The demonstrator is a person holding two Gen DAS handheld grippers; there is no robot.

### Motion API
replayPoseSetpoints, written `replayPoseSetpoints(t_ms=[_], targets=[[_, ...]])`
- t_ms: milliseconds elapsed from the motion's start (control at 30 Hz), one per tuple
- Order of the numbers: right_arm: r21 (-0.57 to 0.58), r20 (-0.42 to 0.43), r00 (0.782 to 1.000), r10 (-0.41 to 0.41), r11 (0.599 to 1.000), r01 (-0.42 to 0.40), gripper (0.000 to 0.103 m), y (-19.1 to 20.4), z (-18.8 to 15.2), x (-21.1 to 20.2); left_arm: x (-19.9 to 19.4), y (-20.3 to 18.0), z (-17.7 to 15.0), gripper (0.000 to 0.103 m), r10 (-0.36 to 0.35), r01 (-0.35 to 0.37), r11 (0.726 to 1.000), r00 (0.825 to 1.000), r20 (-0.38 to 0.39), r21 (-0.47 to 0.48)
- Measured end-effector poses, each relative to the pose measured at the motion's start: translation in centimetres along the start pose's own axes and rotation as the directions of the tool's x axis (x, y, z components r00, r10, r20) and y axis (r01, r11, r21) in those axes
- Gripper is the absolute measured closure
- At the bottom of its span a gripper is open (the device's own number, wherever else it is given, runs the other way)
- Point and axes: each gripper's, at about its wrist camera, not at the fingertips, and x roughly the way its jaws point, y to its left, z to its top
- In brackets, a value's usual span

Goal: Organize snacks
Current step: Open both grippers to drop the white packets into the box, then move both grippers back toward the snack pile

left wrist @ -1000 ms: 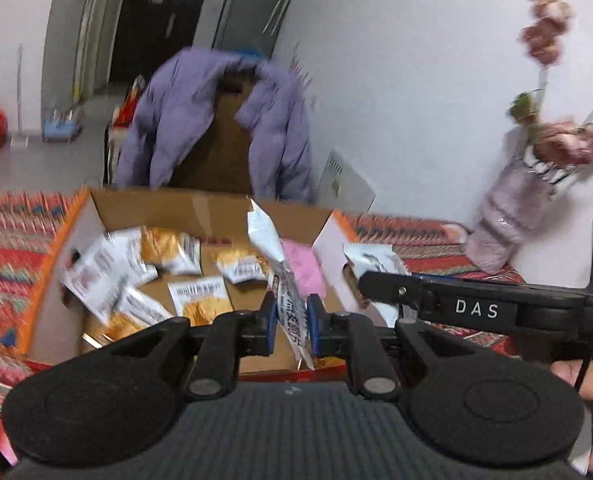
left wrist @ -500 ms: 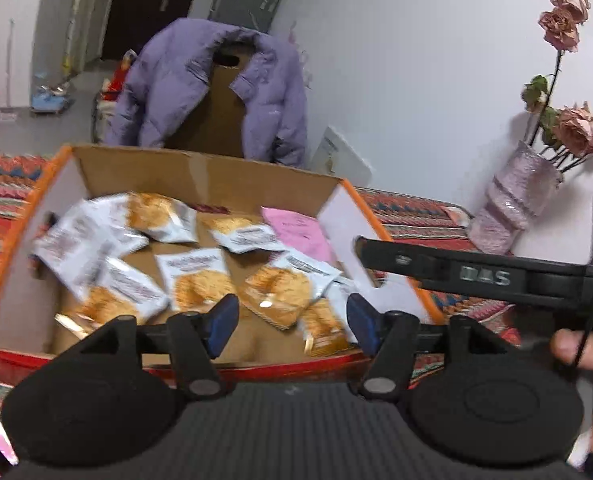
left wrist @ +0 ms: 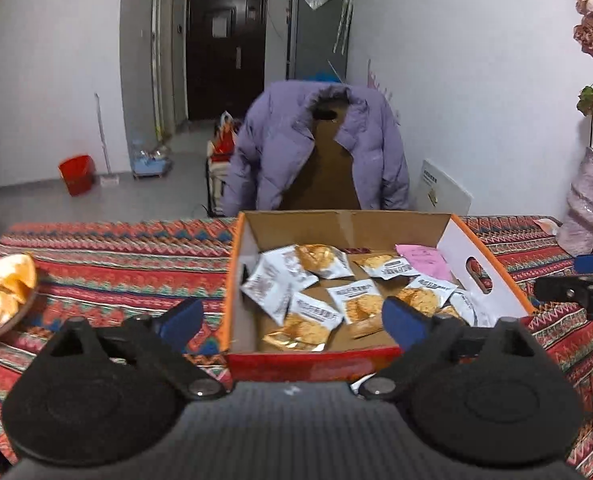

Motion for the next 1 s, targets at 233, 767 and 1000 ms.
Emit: replayPoseSetpoints(t_ms=[233,767,1000], targets=[[-0.016,0.048,0.999,0.006,1.0,-0.005,0.005,1.9,-2.0,-3.4,-4.2,0.6,-1.0,0.001,0.006,-0.006,1.0,0.999,0.051,0.006],[-0.013,0.237,0.972,-0.004,1.0,0.007,0.005,5.4,-11.0,-14.6,-16.8,0.6,-9.9,0.0,-0.016,0.016,1.0,0.988,0.155,0.003],[-0.009,0.284,0.958,0.03,1.0,-0.028,0.002,7.3,-18.0,-20.0,-22.7,0.4,-17.1,0.0,-0.014,0.012,1.0,0.984,0.179,0.015]])
